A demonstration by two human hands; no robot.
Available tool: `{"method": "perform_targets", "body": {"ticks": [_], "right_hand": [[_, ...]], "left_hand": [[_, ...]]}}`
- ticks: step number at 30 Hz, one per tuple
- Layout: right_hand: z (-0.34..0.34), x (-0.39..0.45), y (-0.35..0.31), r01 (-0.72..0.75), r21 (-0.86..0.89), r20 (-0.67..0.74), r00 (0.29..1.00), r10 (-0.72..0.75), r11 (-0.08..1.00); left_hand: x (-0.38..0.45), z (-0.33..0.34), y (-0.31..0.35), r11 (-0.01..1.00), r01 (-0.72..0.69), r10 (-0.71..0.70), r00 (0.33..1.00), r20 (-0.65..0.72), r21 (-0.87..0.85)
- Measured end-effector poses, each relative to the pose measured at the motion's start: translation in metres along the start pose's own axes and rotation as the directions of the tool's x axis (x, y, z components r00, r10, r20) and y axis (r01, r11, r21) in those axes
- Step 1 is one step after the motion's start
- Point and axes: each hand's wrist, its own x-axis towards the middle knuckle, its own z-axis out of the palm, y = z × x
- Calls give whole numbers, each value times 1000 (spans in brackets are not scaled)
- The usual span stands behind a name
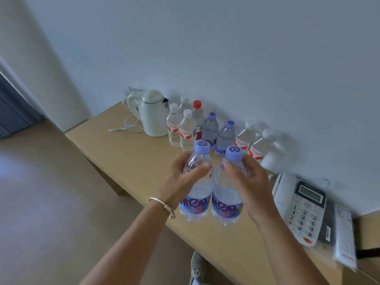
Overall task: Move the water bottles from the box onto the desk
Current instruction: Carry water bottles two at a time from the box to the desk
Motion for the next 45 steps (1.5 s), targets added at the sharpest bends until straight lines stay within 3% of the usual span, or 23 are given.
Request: {"method": "perform_targets", "body": {"ticks": [6, 12, 37, 45], "right_hand": [[-9, 87, 40, 39, -91, -68, 997, -45, 995], [-3, 143, 82, 11, -167, -105, 994, -29, 986], [49, 167, 118, -110, -355, -260, 966, 15, 928], [51, 166, 114, -230, -375, -278, 952, 128, 898]], "left_hand": [[105, 6, -26, 952, -96, 86, 995, 47, 291], [174, 11, -49, 881, -49, -8, 993, 119, 471], [236, -5, -87, 755, -88, -106, 961, 254, 649], [234, -6, -92, 830, -5, -131, 970, 204, 558]]}}
